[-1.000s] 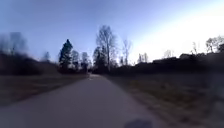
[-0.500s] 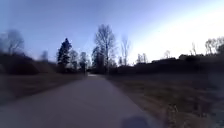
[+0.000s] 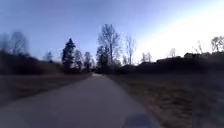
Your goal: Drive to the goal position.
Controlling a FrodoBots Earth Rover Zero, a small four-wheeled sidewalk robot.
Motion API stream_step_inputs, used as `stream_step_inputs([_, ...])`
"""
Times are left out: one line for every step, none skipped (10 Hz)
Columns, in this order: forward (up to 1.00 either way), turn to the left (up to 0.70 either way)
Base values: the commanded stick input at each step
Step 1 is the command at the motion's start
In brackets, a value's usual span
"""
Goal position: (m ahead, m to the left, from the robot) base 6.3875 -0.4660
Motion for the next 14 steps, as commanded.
stream_step_inputs([1.00,0.00])
stream_step_inputs([1.00,0.37])
stream_step_inputs([1.00,0.40])
stream_step_inputs([1.00,0.40])
stream_step_inputs([1.00,0.40])
stream_step_inputs([1.00,0.00])
stream_step_inputs([1.00,0.00])
stream_step_inputs([1.00,0.00])
stream_step_inputs([1.00,0.00])
stream_step_inputs([1.00,0.24])
stream_step_inputs([1.00,0.40])
stream_step_inputs([1.00,0.40])
stream_step_inputs([1.00,0.40])
stream_step_inputs([1.00,0.40])
